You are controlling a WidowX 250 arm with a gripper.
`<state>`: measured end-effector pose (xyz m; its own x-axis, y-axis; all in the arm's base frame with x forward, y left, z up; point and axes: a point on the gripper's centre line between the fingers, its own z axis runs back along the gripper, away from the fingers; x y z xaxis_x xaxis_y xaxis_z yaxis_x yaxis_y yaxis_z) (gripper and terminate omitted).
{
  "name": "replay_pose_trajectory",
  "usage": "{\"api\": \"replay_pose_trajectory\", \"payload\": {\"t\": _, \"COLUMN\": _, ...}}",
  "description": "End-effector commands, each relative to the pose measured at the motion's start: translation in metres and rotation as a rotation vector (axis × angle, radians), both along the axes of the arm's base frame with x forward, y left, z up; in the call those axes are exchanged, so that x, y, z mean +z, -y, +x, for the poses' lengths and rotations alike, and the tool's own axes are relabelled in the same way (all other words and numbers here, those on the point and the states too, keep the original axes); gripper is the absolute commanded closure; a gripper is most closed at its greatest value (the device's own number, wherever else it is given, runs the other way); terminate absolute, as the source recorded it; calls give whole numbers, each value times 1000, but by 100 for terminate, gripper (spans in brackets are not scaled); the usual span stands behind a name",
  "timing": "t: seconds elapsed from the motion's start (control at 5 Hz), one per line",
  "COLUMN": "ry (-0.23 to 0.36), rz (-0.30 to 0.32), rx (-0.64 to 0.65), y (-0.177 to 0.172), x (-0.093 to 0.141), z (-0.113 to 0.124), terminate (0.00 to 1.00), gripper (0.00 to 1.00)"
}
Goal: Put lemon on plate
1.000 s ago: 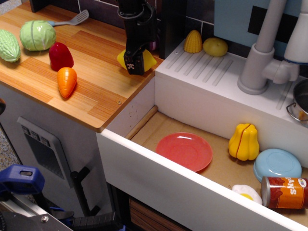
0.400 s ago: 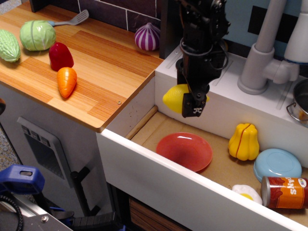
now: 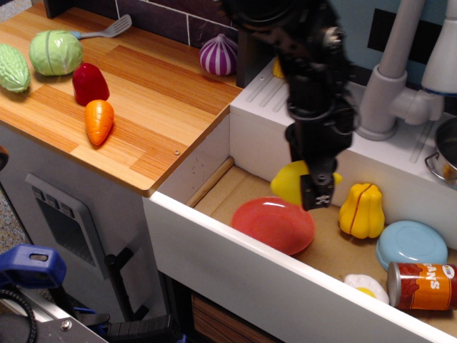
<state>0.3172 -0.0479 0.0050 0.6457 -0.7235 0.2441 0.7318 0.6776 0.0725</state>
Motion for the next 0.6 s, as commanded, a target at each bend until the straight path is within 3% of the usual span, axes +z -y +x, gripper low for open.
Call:
{"api": "replay_pose_trajectory", "payload": {"t": 0.0, "ry": 162, "rz": 66, "rx": 16, "y": -4, "x": -13, "z": -4, "terminate": 0, "gripper": 100}}
{"api": "replay_pose_trajectory", "payload": {"t": 0.2, "ry": 231, "rz": 102, "rx": 26, "y": -5, "x": -22, "z": -5, "terminate": 0, "gripper": 100}}
{"api": "replay_pose_trajectory", "payload": {"t": 0.4, "ry": 260, "rz": 82, "rx": 27, "y": -6, "x": -24, "z": -9, "terminate": 0, "gripper": 100}}
